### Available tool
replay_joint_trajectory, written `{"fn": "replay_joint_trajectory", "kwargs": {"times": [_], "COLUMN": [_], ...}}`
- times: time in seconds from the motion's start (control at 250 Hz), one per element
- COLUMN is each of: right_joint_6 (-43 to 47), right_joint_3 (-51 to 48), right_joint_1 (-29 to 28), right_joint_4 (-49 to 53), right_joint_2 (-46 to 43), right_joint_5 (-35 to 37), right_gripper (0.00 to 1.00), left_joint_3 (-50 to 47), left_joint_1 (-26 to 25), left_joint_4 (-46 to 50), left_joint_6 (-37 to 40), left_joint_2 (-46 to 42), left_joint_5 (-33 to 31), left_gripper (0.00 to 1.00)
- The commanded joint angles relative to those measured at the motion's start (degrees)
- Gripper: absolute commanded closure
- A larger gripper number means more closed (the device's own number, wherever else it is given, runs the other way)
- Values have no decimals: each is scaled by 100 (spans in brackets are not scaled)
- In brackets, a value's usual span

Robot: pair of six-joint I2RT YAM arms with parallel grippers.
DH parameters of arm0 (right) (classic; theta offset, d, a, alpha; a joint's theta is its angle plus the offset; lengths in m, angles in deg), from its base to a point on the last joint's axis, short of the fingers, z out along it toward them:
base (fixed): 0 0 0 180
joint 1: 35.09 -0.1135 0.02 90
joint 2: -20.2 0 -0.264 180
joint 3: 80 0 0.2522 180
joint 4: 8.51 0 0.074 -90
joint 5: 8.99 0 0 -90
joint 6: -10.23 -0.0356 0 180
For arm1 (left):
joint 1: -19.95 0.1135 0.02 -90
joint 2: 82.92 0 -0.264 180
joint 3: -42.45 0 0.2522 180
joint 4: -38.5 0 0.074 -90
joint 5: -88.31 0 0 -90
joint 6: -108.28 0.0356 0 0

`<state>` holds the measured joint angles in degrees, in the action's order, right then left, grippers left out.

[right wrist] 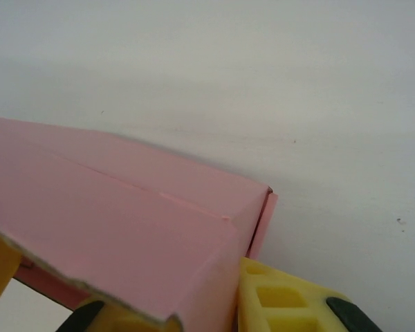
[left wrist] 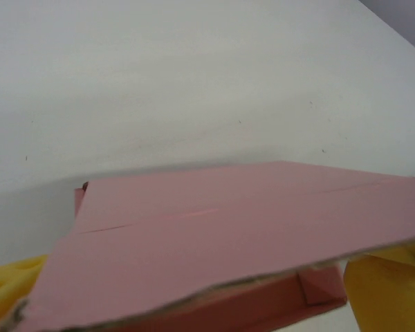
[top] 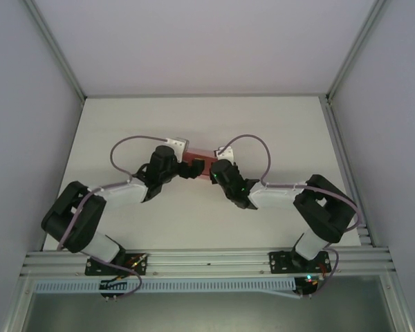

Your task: Assemble paper box

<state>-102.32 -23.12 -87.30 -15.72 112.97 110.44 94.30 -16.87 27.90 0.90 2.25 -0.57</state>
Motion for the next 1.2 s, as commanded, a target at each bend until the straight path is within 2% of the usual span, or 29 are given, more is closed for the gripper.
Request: {"fn": "replay_joint_trajectory", "kwargs": {"times": [0.0, 0.076, 0.248, 0.331, 0.387, 0.499, 0.547, 0.627, 0.727, 0.823, 0.91, 1.134, 1.198], "right_joint_6": [39, 32, -51, -112, -110, 14, 69, 185, 394, 560, 208, -230, -214], "right_joint_3": [-101, -151, -334, -468, -577, -705, -693, -577, -182, 473, 1139, 1882, 1920], "right_joint_1": [-69, -104, -176, -192, -202, -202, -203, -202, -196, -134, 51, 727, 793], "right_joint_4": [154, 189, 264, 308, 297, 357, 407, 487, 663, 1059, 1563, 1781, 1776], "right_joint_2": [-100, -175, -471, -782, -1066, -1701, -1946, -2171, -2110, -1732, -1281, -199, 19], "right_joint_5": [139, 99, -16, -73, -158, -412, -543, -627, -260, 283, 529, -691, -721], "right_gripper": [77, 76, 60, 45, 31, 12, 0, 0, 0, 0, 0, 0, 0], "left_joint_3": [-139, -159, -79, 94, 235, 634, 856, 1257, 1609, 1869, 2086, 2373, 2444], "left_joint_1": [-34, -30, -30, -36, -31, 1, 52, 232, 582, 953, 1189, 1367, 1389], "left_joint_4": [588, 938, 1581, 1955, 2219, 2743, 2979, 3339, 3510, 3459, 3359, 3102, 3108], "left_joint_6": [31, -39, -108, -82, -87, -326, -507, -709, -891, -961, -884, -709, -632], "left_joint_2": [-424, -676, -1331, -1646, -1826, -2121, -2155, -2035, -1687, -1206, -715, 379, 649], "left_joint_5": [-205, -297, -298, -385, -480, -855, -995, -1044, -964, -474, -10, 661, 819], "left_gripper": [0, 0, 0, 0, 0, 0, 0, 0, 0, 0, 0, 0, 0]}}
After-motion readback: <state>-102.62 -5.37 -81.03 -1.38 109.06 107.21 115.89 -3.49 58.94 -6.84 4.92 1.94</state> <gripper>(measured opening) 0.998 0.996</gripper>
